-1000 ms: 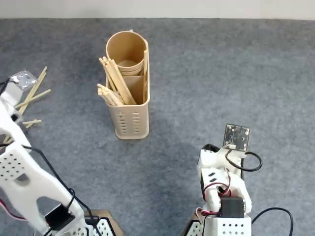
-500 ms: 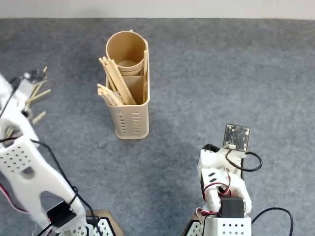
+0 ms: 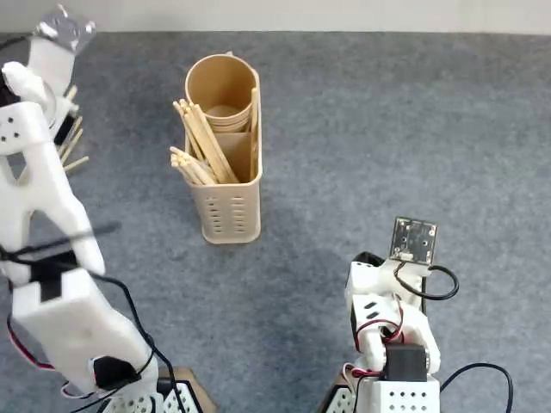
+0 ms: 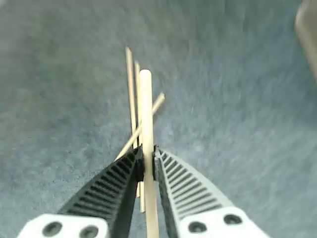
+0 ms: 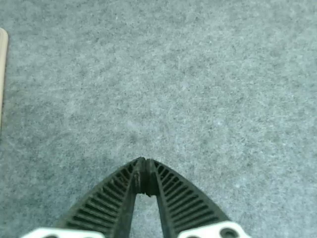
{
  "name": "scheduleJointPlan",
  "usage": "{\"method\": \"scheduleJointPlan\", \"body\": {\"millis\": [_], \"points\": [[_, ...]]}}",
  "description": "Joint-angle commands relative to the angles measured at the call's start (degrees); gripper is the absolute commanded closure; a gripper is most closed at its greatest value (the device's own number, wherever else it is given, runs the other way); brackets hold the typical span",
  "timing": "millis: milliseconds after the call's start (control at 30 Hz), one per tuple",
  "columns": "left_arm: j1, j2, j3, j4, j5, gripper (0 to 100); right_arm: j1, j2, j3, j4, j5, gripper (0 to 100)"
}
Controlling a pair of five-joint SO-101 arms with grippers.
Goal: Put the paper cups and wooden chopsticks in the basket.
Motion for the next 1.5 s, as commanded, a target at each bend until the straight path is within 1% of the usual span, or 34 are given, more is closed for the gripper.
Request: {"method": "scheduleJointPlan", "body": {"millis": [0,100,233,367,467,533,600,700,767,933,1067,1233,1267,1400,1467], "points": [[4.3,-9.2,-2.2,0.1,11.3,100,0.6,0.0,9.2,-0.1,0.5,99.4],[9.1,-15.4,-2.3,0.0,19.2,100,0.6,0.0,9.2,-0.1,0.5,99.4],[19.6,-23.3,-2.2,-1.4,24.7,100,0.6,0.0,9.2,-0.1,0.5,99.4],[29.1,-28.3,-2.2,-6.7,28.0,100,0.6,0.0,9.2,-0.1,0.5,99.4],[33.9,-30.3,-2.2,-12.7,28.3,100,0.6,0.0,9.2,-0.1,0.5,99.4],[35.6,-30.6,-2.2,-17.6,28.3,100,0.6,0.0,9.2,-0.1,0.5,99.4],[36.2,-30.5,-2.1,-21.7,28.9,100,0.6,0.0,9.2,-0.1,0.5,99.4],[36.4,-29.4,-2.0,-27.2,34.2,100,0.6,0.0,9.2,-0.1,0.5,99.4],[36.4,-28.4,-2.2,-30.2,36.1,100,0.6,0.0,9.2,-0.1,0.5,99.4],[36.2,-25.3,-2.2,-34.1,40.2,100,0.6,0.0,9.2,-0.1,0.5,99.4],[36.4,-22.7,-2.0,-34.2,40.8,100,0.6,0.0,9.2,-0.1,0.5,99.4],[36.0,-19.6,-2.1,-30.9,40.5,99,0.6,0.0,9.2,-0.1,0.5,99.4],[36.0,-19.3,-2.1,-29.5,40.5,97,0.6,0.0,9.2,-0.1,0.5,99.4],[35.9,-19.3,-2.1,-26.5,40.4,83,0.6,0.0,9.2,-0.1,0.5,99.4],[34.9,-19.4,-2.1,-25.2,40.4,81,0.6,0.0,9.2,-0.1,0.5,99.4]]}}
